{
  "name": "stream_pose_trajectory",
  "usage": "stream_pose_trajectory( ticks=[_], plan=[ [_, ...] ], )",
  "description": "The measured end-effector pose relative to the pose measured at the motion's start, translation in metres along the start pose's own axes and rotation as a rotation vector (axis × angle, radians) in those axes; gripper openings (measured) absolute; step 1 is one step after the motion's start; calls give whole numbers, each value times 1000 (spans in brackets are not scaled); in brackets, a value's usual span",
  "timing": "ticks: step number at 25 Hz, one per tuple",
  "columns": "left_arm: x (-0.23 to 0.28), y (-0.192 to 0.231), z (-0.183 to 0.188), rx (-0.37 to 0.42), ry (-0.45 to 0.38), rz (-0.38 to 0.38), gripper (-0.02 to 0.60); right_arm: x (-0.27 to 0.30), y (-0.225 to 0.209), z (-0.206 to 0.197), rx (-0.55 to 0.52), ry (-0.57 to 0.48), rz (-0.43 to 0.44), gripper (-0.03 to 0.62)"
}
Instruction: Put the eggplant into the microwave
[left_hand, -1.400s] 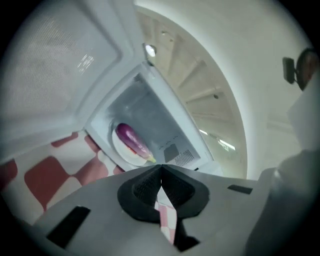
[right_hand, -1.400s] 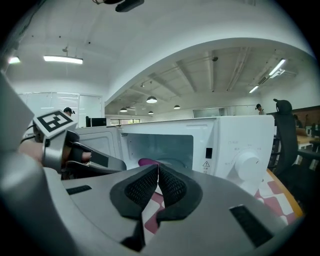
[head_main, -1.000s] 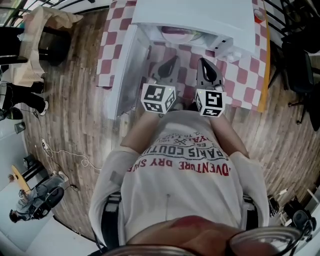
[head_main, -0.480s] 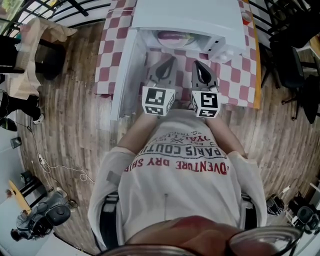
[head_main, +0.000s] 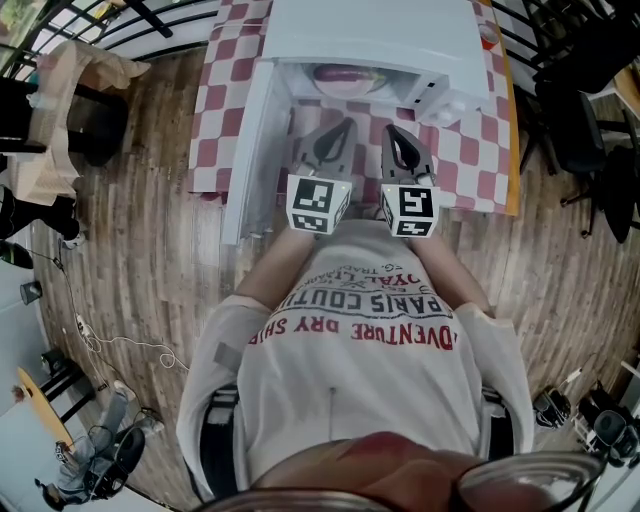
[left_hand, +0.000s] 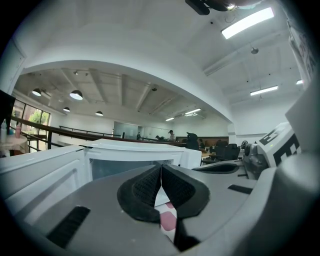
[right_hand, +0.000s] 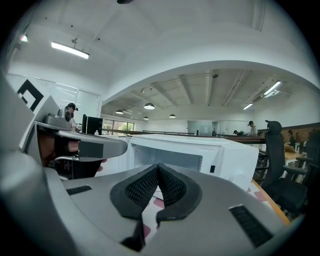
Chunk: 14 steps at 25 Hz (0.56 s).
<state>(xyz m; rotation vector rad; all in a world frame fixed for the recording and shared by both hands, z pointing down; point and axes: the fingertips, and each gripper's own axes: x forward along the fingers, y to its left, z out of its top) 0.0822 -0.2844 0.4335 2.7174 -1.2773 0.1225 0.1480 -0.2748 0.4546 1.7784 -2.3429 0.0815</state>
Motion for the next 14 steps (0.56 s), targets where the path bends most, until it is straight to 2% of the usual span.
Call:
stream_pose_trajectory(
  ticks=[14],
  plan=[
    [1, -1, -13, -20, 28, -3, 28, -1, 0, -7, 0, 33, -2, 26]
  ],
)
